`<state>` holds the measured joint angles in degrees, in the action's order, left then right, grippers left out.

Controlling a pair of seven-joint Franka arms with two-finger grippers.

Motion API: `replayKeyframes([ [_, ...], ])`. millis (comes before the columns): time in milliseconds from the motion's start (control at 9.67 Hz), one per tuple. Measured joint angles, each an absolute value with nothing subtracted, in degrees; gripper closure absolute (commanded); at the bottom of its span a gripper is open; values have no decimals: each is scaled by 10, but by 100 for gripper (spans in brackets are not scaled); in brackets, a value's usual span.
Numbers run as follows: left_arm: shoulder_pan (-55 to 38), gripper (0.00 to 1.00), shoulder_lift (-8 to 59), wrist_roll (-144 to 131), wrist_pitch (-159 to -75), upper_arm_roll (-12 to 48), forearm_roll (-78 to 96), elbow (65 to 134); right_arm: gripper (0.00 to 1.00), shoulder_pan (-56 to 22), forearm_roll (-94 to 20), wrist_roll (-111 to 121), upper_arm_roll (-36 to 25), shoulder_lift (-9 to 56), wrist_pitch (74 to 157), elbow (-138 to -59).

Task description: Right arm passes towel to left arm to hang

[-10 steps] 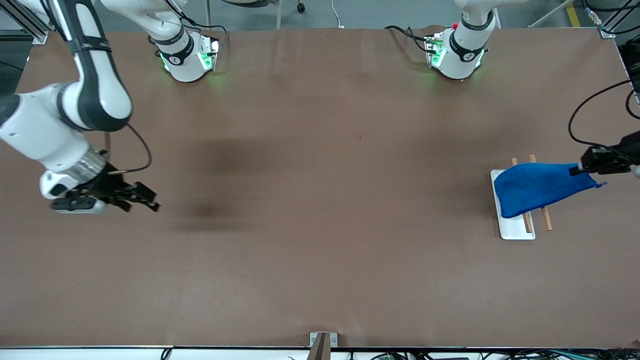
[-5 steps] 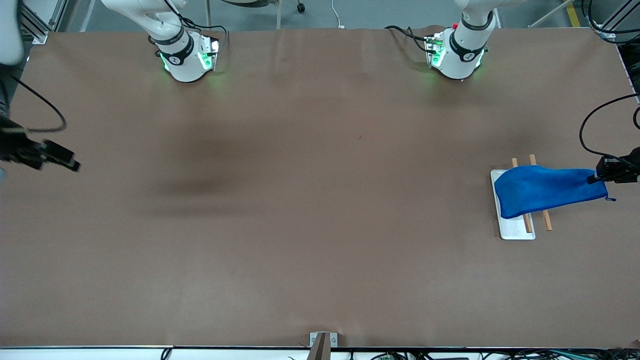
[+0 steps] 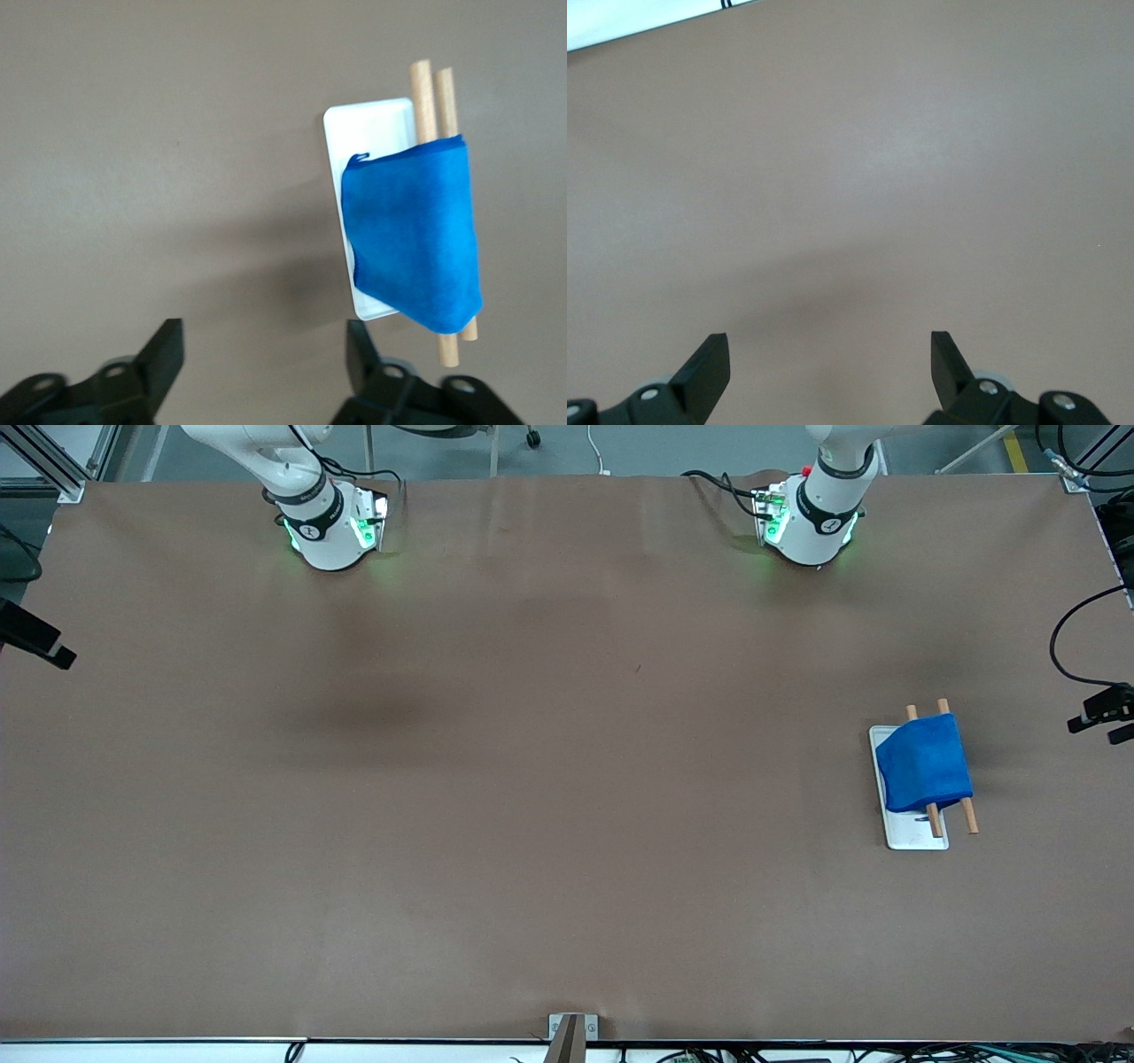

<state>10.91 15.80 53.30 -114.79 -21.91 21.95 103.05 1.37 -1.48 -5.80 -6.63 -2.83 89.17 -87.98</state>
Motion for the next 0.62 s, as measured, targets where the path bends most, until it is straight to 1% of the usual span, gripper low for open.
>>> replayKeyframes([
  [103,104,0,137,500,-1147,-197,207,1028,0,15,-5,-59,-66,-28,883,-871],
  [310,79,0,74,359,-1111,-140,118,1023,0,14,37,-50,-61,-24,882,-864],
  [621,20,0,-12,124,-1058,-56,44,1017,0,14,28,-30,-57,-23,853,-848],
])
